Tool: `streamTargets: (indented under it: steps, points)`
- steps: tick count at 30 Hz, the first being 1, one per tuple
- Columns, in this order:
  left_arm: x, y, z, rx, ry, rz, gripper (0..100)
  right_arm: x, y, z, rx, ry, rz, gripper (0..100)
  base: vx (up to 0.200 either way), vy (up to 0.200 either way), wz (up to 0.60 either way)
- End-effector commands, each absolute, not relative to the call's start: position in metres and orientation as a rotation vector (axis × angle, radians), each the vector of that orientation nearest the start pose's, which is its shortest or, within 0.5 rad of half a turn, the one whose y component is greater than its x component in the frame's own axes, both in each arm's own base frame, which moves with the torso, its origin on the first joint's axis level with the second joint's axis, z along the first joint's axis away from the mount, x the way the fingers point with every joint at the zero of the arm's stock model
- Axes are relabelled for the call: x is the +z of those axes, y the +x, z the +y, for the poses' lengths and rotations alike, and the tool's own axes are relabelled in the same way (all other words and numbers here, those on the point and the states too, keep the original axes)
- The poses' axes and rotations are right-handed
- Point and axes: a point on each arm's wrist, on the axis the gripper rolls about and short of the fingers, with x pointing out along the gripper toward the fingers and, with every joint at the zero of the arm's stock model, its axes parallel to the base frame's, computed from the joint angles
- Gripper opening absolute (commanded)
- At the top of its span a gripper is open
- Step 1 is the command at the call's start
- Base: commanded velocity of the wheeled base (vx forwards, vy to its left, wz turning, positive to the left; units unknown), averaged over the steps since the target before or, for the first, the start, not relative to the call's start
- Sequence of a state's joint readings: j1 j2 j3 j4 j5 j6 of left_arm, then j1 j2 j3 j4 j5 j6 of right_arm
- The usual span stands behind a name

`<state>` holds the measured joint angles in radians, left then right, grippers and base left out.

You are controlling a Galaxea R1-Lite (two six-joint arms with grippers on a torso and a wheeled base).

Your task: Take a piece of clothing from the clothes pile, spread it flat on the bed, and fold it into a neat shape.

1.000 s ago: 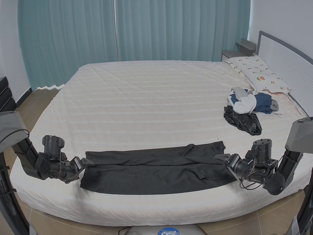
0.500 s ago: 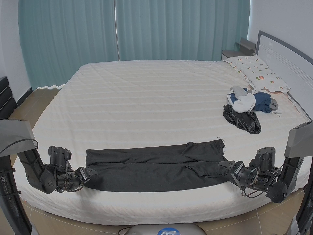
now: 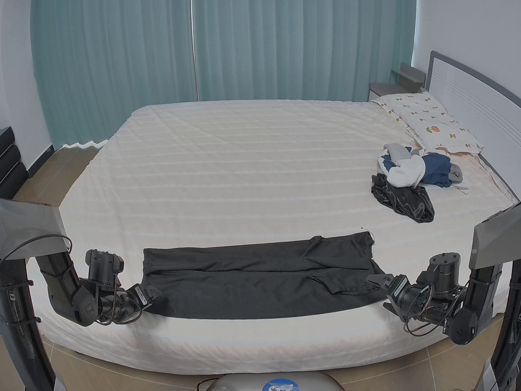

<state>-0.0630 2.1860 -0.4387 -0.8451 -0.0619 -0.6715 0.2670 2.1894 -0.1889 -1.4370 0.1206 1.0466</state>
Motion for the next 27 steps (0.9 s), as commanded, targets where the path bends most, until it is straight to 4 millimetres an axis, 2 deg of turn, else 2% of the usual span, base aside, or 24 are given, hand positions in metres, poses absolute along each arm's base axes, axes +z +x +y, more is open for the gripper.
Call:
streamTargets:
  steps: [1, 20, 21, 27]
  points:
    - [-0.0230, 0.2799, -0.0190, 0.194, -0.623, 0.913, 100, -0.0090, 0.2437, 0.0698, 0.026, 0.955, 0.740, 100, 0.000, 0.000, 0.00]
    - [-0.0250, 0.2843, -0.0216, 0.195, -0.614, 0.908, 100, -0.0105, 0.2442, 0.0699, 0.024, 0.953, 0.740, 100, 0.000, 0.000, 0.00]
    - [-0.0250, 0.2842, -0.0219, 0.199, -0.610, 0.906, 0, -0.0105, 0.2444, 0.0695, 0.021, 0.953, 0.739, 100, 0.000, 0.000, 0.00]
    - [-0.0271, 0.2801, -0.0209, 0.262, -0.571, 0.900, 0, -0.0137, 0.2427, 0.0659, -0.018, 0.925, 0.734, 100, 0.000, 0.000, 0.00]
